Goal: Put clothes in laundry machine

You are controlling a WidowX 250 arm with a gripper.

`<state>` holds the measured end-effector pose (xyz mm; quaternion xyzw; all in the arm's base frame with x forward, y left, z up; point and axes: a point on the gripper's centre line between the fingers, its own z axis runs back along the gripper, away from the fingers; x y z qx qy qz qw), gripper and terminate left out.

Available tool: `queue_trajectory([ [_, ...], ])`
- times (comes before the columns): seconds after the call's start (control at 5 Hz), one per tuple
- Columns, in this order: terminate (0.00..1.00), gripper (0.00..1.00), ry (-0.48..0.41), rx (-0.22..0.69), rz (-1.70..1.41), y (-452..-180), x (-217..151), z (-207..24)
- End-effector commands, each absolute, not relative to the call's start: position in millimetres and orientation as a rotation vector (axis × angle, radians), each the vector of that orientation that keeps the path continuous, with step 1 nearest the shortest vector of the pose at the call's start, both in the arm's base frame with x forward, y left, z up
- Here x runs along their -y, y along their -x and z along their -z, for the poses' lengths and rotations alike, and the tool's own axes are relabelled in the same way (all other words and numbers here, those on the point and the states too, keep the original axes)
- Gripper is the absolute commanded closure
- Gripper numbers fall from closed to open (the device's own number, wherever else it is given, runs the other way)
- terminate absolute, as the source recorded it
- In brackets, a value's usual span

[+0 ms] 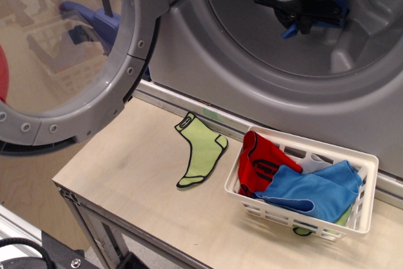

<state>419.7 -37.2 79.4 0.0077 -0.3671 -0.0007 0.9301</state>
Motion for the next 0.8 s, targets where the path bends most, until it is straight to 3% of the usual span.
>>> queue_trajectory([
  [0.0,0.0,0.0,0.009,0.759,0.006,-376,33,-109],
  [0.4,0.0,0.0,0.063,0.675,0.042,-311,30,-122],
  [0.6,1.0,0.0,0.027,0.504,0.017,-287,33,-124],
])
